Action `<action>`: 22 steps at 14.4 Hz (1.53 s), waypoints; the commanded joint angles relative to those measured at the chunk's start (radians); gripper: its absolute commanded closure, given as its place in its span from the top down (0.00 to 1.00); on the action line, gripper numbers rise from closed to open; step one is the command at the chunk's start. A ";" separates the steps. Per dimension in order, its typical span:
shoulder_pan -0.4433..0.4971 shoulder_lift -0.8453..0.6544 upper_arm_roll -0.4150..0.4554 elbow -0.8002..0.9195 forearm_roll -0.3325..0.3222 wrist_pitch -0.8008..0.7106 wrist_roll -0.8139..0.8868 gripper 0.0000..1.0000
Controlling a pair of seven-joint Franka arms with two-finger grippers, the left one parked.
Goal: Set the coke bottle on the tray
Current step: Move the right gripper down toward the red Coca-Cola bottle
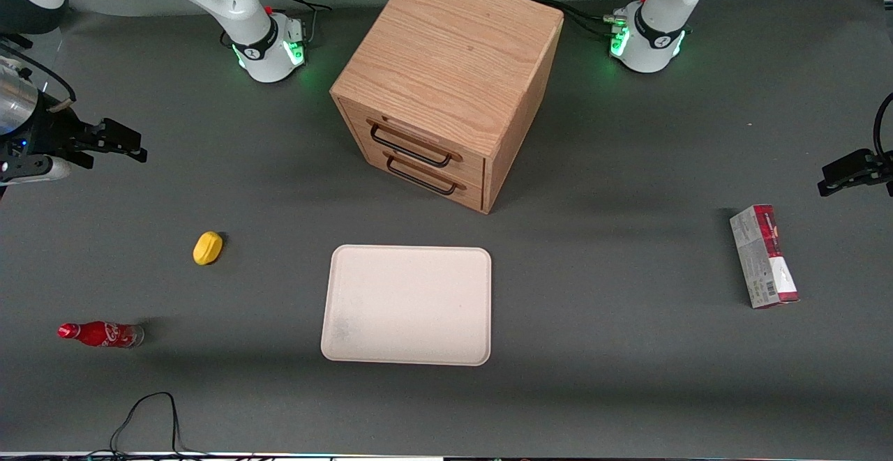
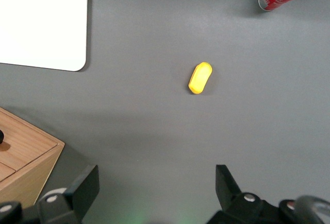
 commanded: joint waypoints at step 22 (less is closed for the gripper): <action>-0.379 0.693 -0.110 0.844 0.088 -0.135 -0.518 1.00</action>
